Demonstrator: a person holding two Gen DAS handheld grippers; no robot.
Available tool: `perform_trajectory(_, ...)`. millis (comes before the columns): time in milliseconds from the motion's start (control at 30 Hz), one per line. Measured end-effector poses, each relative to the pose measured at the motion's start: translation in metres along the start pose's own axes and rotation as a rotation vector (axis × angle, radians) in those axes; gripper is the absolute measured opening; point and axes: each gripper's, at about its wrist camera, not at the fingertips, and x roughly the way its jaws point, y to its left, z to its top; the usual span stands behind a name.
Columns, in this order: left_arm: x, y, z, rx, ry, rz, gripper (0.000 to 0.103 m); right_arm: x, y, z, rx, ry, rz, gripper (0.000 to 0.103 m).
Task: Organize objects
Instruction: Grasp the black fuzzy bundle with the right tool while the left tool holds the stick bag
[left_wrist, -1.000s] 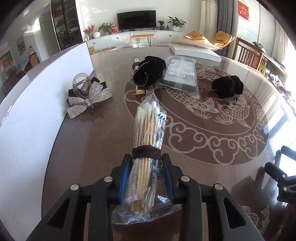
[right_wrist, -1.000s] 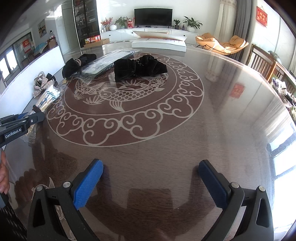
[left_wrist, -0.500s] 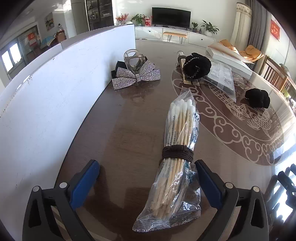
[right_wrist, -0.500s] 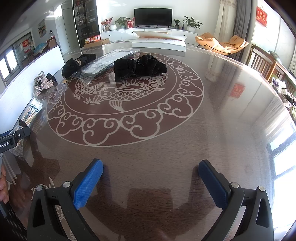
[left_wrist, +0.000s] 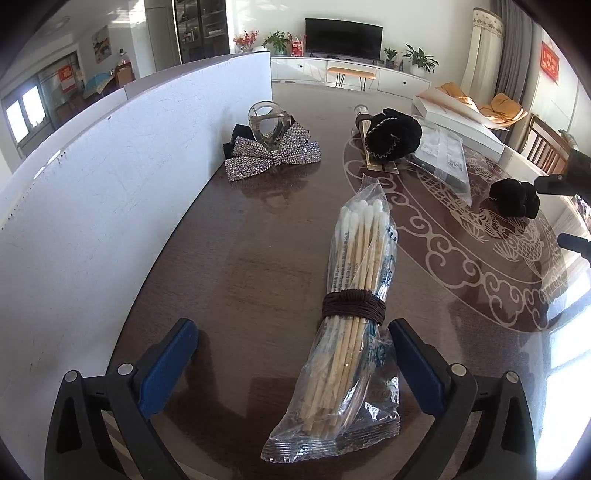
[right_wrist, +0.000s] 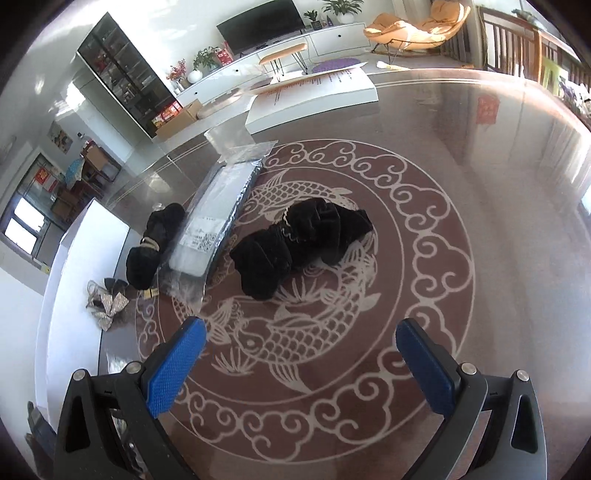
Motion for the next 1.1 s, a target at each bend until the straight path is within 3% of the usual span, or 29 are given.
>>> perform_trajectory(133, 0.0, 0.0, 0.0, 0.0, 0.0, -0.001, 0.103, 0.043, 0.017, 0.033, 0.097, 0.062, -0.047, 0.103)
perform_trajectory(200, 0.0, 0.0, 0.0, 0.0, 0.0, -0.001, 0.103, 0.055, 0.028, 0.038, 0.072, 0.048, -0.101, 0.1)
perform_trajectory(267, 0.0, 0.0, 0.0, 0.001, 0.0, -0.001, 0.103, 0.061, 0.043, 0.036, -0.027, 0.015, -0.174, 0.086)
perform_trajectory(300, 0.0, -0.001, 0.0, 0.001, 0.0, -0.001, 0.103, 0.062, 0.05, 0.033, -0.087, -0.003, -0.206, 0.072)
perform_trajectory(433, 0.0, -0.001, 0.001, 0.001, 0.0, -0.001, 0.103, 0.053, 0.065, 0.007, -0.282, -0.06, -0.189, 0.032)
perform_trajectory(633, 0.0, -0.001, 0.001, 0.001, 0.0, -0.001, 0.103, 0.016, 0.063, -0.066, -0.539, -0.078, -0.115, 0.032)
perform_trajectory(833, 0.0, -0.001, 0.001, 0.001, -0.001, -0.002, 0.103, -0.024, 0.037, -0.129, -0.624, -0.099, -0.079, 0.033)
perform_trajectory(867, 0.0, -0.001, 0.0, 0.001, -0.001, -0.002, 0.103, -0.028, 0.034, -0.135, -0.623, -0.103, -0.084, 0.037)
perform_trajectory(900, 0.0, -0.001, 0.0, 0.001, -0.001, -0.002, 0.103, -0.03, 0.032, -0.138, -0.615, -0.105, -0.085, 0.046)
perform_trajectory(933, 0.0, -0.001, 0.0, 0.001, -0.001, -0.002, 0.103, -0.029, 0.03, -0.138, -0.606, -0.102, -0.09, 0.063)
perform_trajectory(1000, 0.0, -0.001, 0.0, 0.001, -0.001, -0.002, 0.103, -0.025, 0.027, -0.137, -0.582, -0.09, -0.096, 0.083)
perform_trajectory(1100, 0.0, -0.001, 0.0, 0.001, -0.001, -0.002, 0.103, -0.021, 0.024, -0.139, -0.553, -0.082, -0.089, 0.09)
